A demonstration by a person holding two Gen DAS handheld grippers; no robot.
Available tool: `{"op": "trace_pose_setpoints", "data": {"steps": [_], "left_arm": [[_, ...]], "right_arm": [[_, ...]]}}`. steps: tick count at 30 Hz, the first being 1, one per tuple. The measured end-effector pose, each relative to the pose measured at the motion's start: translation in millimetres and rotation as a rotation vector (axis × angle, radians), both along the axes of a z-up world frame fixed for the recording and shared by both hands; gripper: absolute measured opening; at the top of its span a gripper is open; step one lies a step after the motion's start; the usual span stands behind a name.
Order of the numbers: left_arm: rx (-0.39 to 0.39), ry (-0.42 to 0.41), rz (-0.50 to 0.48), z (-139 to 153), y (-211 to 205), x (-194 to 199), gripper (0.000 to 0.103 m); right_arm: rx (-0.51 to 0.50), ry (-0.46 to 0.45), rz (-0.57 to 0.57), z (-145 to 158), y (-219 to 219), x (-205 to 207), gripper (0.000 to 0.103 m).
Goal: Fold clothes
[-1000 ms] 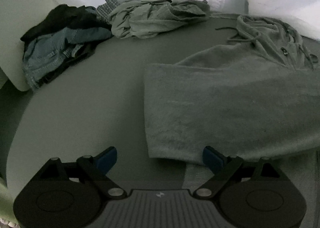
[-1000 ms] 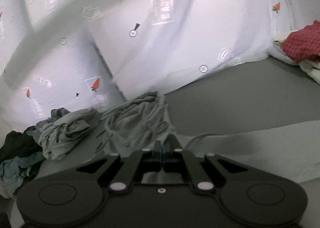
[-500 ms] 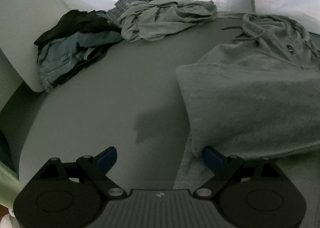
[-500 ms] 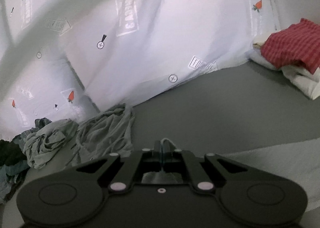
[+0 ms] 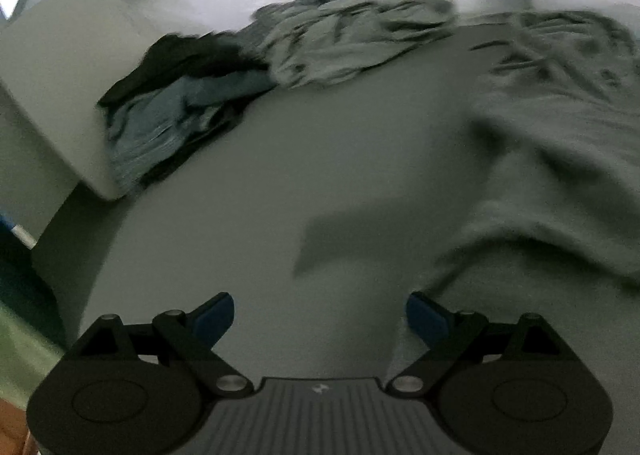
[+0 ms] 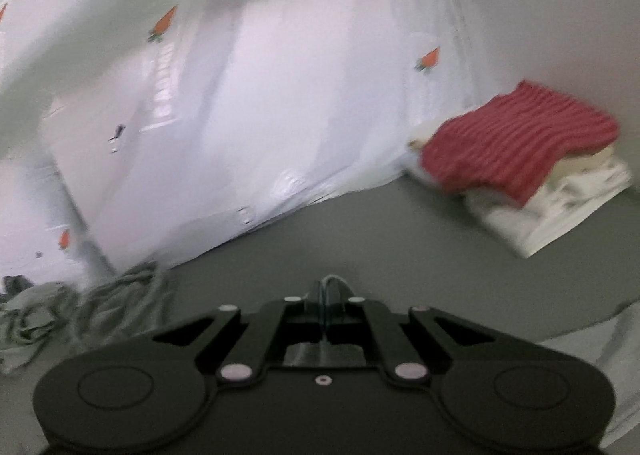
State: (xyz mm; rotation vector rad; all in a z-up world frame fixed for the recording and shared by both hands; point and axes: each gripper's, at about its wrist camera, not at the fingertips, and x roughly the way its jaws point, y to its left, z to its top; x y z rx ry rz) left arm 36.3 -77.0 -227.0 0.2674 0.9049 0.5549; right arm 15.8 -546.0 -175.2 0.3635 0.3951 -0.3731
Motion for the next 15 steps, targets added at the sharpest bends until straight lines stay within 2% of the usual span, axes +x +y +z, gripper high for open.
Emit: {"op": "trace_pose_setpoints", "data": {"steps": [3,5,10,13,15], "left_arm": [[0.011,0.015,0.125,-3.7,21.7,1.7,0.094],[-0.051,0.000,0.171,-0.7,35.2,-1.1,0.093],[-0.107,-0.017,0.147,5.4,36.9,-3.3,0.093],[-0.152,-0.040,0.100,11.9,26.7,0.2,0.093],[-0.186,-0.059,0.059,16.1,17.3,5.8,0.093]], "right_arm": [[-0.043,0.009,-0.073,0.4,-16.7,-11.4,0.001],[-0.064,0.049,-0.098,-5.7,-26.7,-15.2,0.001],[-0.063,0.246,-0.117,-41.9,-35.6,-14.2,0.004],[-0.029,0.293,-0.163,-55.7,-34.1,-21.3,0.016],[0.006,0.288,-0.191,-58.7,-35.3,-27.7,0.038]]}}
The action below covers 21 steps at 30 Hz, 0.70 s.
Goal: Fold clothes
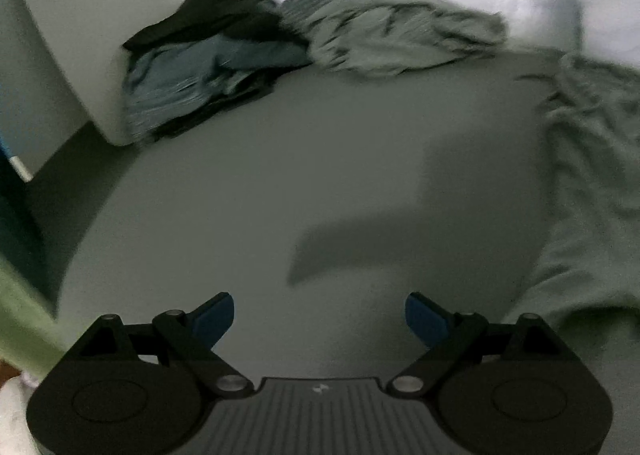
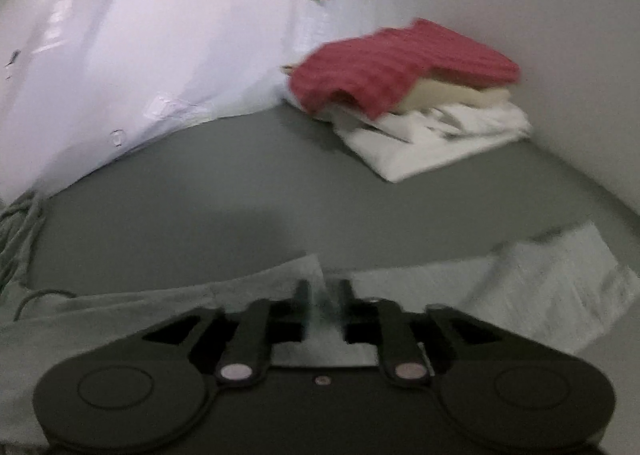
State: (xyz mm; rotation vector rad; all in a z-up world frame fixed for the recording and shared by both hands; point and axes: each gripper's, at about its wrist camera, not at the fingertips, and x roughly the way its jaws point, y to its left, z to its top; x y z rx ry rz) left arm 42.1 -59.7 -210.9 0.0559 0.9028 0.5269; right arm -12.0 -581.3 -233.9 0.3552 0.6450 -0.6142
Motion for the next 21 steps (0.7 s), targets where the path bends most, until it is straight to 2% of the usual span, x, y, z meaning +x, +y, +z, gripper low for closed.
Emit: {"op": "trace_pose_setpoints", "data": {"steps": [4,8,13,21], "left_arm": [[-0.075,-0.050,-0.088,7.7,-18.2,13.7,0.093],[-0.157,-0.080,-0.146,9.6,-30.6,33.1,0.093],[-0.226,-0.102,-0.202,13.3,-38.2,57.5,0.090],[-0.375,-0.105,-0.304,8.8,-40.1,108.8,0.070]], "right_arm": [[0.068,-0.015,-0.009,-5.4,-5.6,-8.8,0.046],[0.130,-0.037,-0.028,-9.3,-6.5,-13.0,0.060],[0.168,-0.050,-0.060,-17.6,-4.9,-15.9,0.068],[0.139,-0.039,-0.096,-19.6,4.5,-10.7,0.073]]}}
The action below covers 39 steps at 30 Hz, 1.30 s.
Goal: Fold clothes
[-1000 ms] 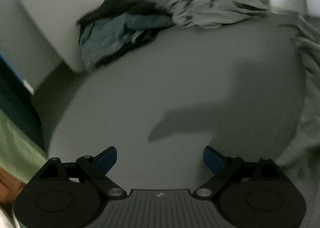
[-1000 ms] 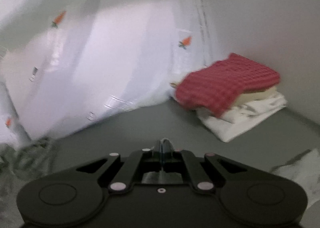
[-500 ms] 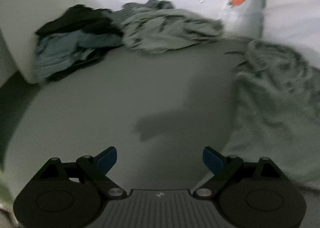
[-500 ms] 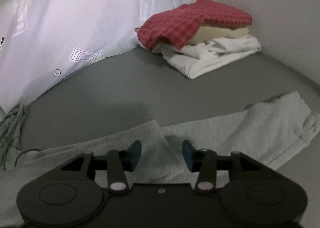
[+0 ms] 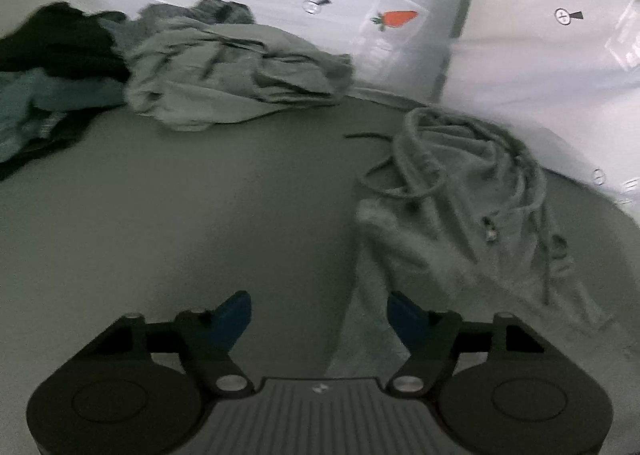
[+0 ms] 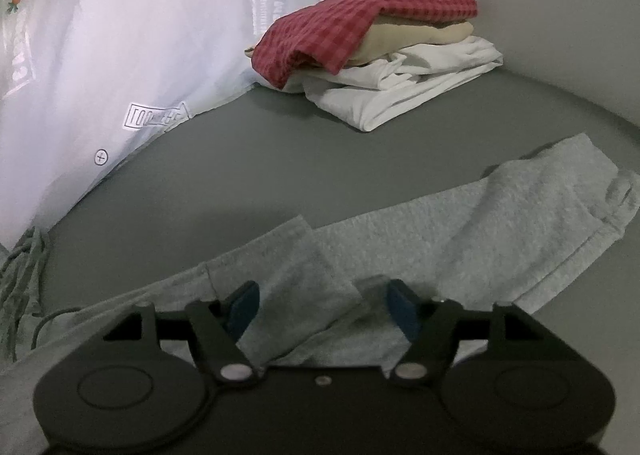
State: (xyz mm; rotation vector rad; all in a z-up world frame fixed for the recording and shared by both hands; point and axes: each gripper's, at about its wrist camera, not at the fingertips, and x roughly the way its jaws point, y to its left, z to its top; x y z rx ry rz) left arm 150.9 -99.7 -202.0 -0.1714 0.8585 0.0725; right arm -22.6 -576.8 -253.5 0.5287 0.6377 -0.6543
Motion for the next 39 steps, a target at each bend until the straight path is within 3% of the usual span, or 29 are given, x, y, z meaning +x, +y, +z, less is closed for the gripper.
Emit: {"op": "trace_pose_setpoints", "data": {"steps": [6,7,8,9,10,11,12,17,20,22,23,24,26,29,31,33,39], "left_arm": [[-0.088,0.025,-0.047,-15.0,-7.3,43.2,0.067],[-0.095,0.031,-0.052,-18.0,-8.3,49.4,0.063],[-0.101,0.036,-0.059,-20.4,-8.9,54.4,0.046],[-0.107,0.041,-0.065,-22.9,-9.5,59.4,0.021],[-0.113,0.047,-0.072,-25.4,-10.1,64.4,0.012],[-0.118,0.044,-0.074,-26.3,-10.1,68.1,0.011],[-0.117,0.032,-0.071,-24.7,-9.4,69.6,0.010],[-0.041,0.001,-0.081,-16.8,4.0,78.1,0.010],[-0.076,0.069,-0.048,-31.0,18.5,89.2,0.017],[-0.034,0.060,-0.067,-28.1,17.3,87.9,0.024],[0.002,0.047,-0.073,-24.1,15.3,85.7,0.036],[0.048,0.032,-0.071,-19.2,13.1,82.4,0.051],[0.097,0.002,-0.072,-9.2,12.5,73.0,0.070],[0.099,-0.004,-0.107,0.2,14.5,56.2,0.075],[0.115,0.011,-0.125,1.0,13.5,42.2,0.079],[0.144,0.025,-0.140,-1.8,10.0,27.5,0.080],[0.173,0.080,-0.162,-18.0,5.5,-13.3,0.080]], "right_arm": [[-0.073,0.043,-0.017,-4.1,11.8,12.5,0.077],[-0.086,0.050,-0.020,-4.4,14.0,15.0,0.077],[-0.103,0.060,-0.021,-4.7,17.0,17.9,0.073],[-0.126,0.073,-0.023,-4.8,20.2,20.8,0.062],[-0.152,0.087,-0.024,-4.7,23.4,23.5,0.053],[-0.174,0.095,-0.023,-4.2,26.4,25.8,0.038],[-0.182,0.094,-0.016,-2.3,28.4,27.4,0.012],[-0.227,0.019,-0.004,19.9,37.4,24.3,0.008],[-0.221,0.018,0.020,19.8,42.4,24.2,0.008],[-0.217,0.066,0.024,11.6,46.1,27.8,0.010],[-0.209,0.081,0.016,8.9,46.4,28.3,0.014],[-0.201,0.093,0.002,6.9,46.5,28.1,0.028],[-0.174,0.070,-0.036,7.1,45.4,21.8,0.048],[-0.079,0.018,-0.059,4.7,38.0,13.2,0.047],[-0.026,0.005,-0.060,0.4,34.5,10.9,0.036],[-0.007,-0.001,-0.056,0.0,34.1,9.0,0.013],[0.048,-0.125,-0.045,17.6,41.1,-5.3,0.011]]}}
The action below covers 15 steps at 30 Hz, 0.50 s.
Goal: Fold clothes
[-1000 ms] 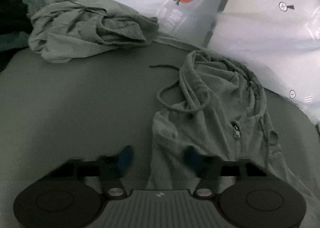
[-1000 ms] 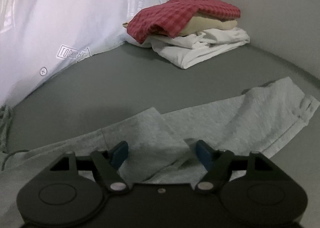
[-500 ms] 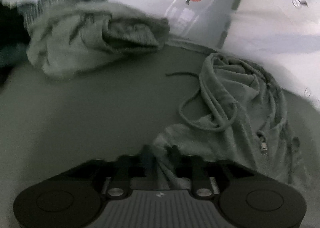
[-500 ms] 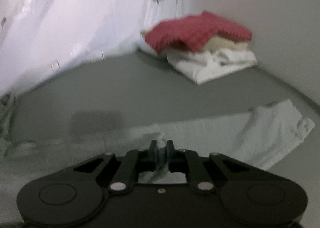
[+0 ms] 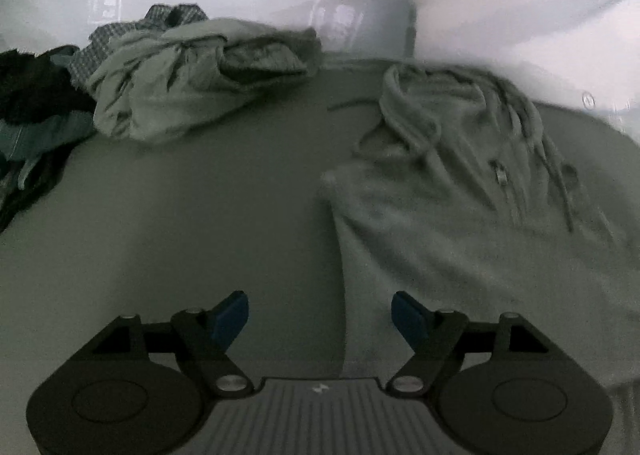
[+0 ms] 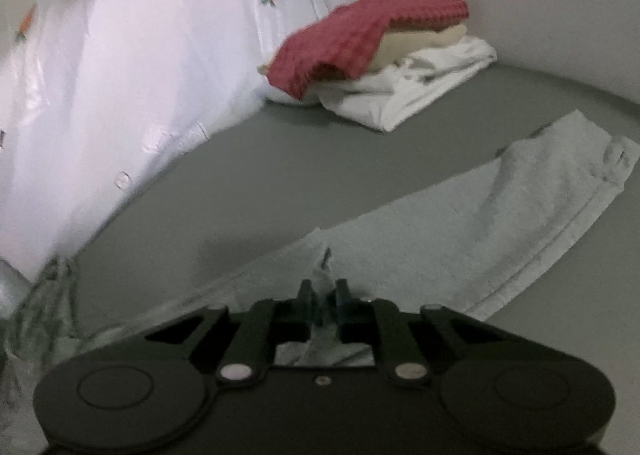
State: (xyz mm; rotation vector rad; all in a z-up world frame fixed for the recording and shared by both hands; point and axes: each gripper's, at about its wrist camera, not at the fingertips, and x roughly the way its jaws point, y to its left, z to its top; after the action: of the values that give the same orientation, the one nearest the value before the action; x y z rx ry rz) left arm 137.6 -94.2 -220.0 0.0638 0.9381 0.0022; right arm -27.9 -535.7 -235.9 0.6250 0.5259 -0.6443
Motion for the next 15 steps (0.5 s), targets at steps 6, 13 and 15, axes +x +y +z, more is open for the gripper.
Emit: {"op": "trace_pose_setpoints", "data": {"steps": [6,13,15], "left_arm": [[0.012,0.032,0.030,-11.3,16.7,-21.2,0.087],[-0.055,0.052,0.075,-16.7,34.3,-20.0,0.095],[-0.055,0.059,0.072,-17.4,35.4,-18.4,0.098]], "right_arm": [[0.157,-0.214,0.057,23.5,17.8,-13.8,0.011],[0.331,-0.398,0.186,34.0,65.5,5.7,0.010],[0.390,-0.425,0.221,32.7,81.8,18.7,0.010]]}}
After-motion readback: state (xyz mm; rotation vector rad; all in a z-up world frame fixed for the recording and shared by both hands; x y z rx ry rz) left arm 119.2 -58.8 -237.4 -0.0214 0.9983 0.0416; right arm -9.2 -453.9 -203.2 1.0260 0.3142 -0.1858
